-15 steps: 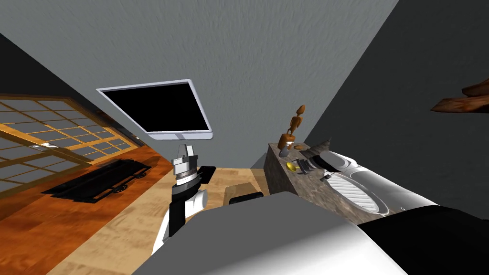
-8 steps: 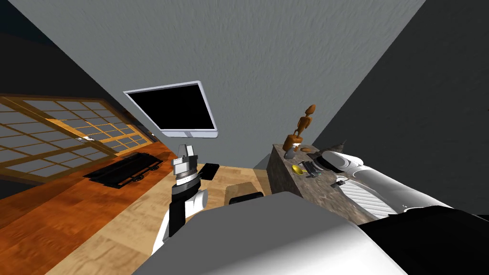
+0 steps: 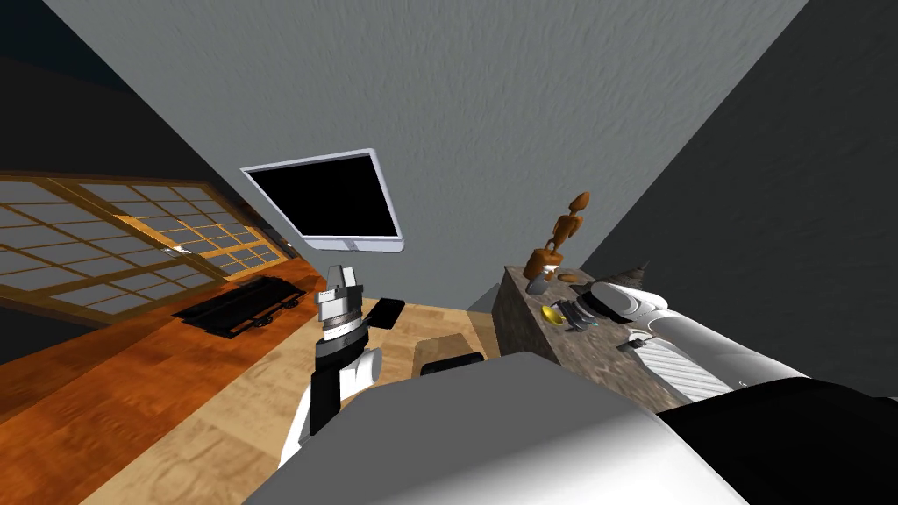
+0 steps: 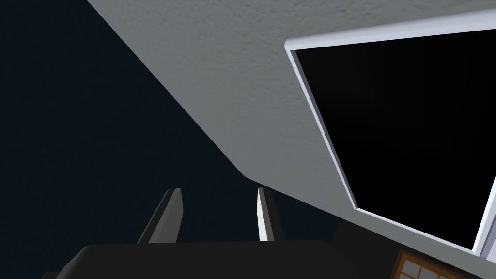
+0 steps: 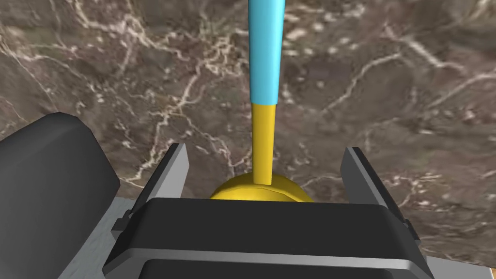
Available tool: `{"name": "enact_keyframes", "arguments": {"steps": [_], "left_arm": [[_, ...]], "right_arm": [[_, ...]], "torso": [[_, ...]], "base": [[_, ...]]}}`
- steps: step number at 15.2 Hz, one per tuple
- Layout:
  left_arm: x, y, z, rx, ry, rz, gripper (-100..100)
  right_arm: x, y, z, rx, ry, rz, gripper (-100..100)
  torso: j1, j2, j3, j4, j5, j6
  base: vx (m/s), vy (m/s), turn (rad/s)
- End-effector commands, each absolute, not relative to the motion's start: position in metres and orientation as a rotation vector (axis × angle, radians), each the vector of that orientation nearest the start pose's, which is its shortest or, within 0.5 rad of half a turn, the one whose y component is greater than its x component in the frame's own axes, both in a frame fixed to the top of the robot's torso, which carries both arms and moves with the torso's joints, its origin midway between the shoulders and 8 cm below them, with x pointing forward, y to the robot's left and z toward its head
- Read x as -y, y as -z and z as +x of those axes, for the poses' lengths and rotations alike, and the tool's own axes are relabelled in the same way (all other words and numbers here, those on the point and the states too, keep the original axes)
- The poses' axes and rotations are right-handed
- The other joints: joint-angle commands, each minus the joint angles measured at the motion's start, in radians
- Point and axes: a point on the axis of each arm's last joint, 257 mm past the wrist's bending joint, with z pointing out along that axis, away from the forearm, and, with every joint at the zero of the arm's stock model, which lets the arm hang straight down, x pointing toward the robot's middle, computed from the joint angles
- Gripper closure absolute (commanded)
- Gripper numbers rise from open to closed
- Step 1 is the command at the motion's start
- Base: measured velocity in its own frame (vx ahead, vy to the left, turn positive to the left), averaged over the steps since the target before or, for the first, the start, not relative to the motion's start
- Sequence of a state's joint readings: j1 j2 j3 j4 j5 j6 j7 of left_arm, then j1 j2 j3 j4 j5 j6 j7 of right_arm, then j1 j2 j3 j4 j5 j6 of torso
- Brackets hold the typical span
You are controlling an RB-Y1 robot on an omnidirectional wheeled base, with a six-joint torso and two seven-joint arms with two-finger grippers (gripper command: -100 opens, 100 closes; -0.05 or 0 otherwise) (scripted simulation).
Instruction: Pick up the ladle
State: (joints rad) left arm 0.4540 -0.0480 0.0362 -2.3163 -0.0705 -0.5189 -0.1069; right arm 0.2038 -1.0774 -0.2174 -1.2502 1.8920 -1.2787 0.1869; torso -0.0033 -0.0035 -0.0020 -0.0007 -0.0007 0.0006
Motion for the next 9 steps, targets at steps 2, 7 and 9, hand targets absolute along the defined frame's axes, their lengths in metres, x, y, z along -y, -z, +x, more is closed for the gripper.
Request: {"name": "enact_keyframes", "arguments": {"steps": [2,7,9], "left_arm": [[-0.28,-0.058,0.334,-0.568,1.154,-0.532,0],[-0.28,-0.058,0.334,-0.568,1.154,-0.532,0],[-0.28,-0.058,0.334,-0.568,1.154,-0.532,0]], "right_arm": [[0.59,0.349,0.251,-2.379,0.11,-1.753,100],[0.591,0.334,0.256,-2.377,0.105,-1.76,100],[0.592,0.335,0.256,-2.375,0.109,-1.76,100]], "torso": [[0.0,0.0,0.0,0.0,0.0,0.0],[0.001,0.001,0.001,0.0,0.001,0.0],[0.001,0.002,0.001,0.001,0.001,0.0]], "base": [[0.0,0.0,0.0],[-0.005,0.002,-0.017],[-0.015,0.002,-0.026]]}}
